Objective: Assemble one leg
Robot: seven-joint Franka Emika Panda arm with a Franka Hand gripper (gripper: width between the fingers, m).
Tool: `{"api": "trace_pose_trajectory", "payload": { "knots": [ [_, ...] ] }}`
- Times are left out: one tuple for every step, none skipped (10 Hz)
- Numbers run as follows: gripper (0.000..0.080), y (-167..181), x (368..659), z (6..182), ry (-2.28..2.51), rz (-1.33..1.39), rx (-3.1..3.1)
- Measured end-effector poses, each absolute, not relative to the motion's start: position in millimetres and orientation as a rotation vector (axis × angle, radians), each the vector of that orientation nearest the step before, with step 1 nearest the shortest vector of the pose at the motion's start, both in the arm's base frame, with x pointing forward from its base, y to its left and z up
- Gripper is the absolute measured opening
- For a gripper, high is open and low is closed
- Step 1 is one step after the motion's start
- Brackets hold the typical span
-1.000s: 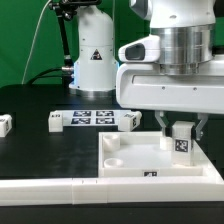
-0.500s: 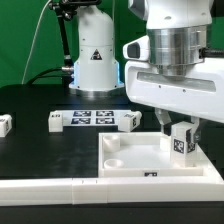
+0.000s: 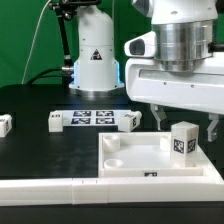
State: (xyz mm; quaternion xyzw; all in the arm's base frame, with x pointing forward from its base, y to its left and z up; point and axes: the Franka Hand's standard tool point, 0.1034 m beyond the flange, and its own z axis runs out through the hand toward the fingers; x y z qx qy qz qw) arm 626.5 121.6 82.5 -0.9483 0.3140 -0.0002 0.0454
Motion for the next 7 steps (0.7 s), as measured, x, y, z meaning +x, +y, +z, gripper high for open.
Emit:
{"api": "trace_pose_trajectory", "payload": {
  "knots": [
    [0.0648,125.5,627.0,83.2,0.817,-0.023,-2.955],
    [0.0648,127.6,628.7,83.9,0.595,-0.054,-3.021],
    [0.0649,124.7,629.5,83.1,0.424,-0.06,-3.055],
    [0.0649,124.1,629.9,83.1,0.243,-0.071,-3.084],
    [0.0649,125.2,630.5,83.5,0.068,-0.084,-3.103],
    [0.0649,126.8,630.5,83.8,-0.106,-0.092,-3.116],
    [0.0649,125.7,629.7,83.4,-0.248,-0.082,-3.112]
  ]
}}
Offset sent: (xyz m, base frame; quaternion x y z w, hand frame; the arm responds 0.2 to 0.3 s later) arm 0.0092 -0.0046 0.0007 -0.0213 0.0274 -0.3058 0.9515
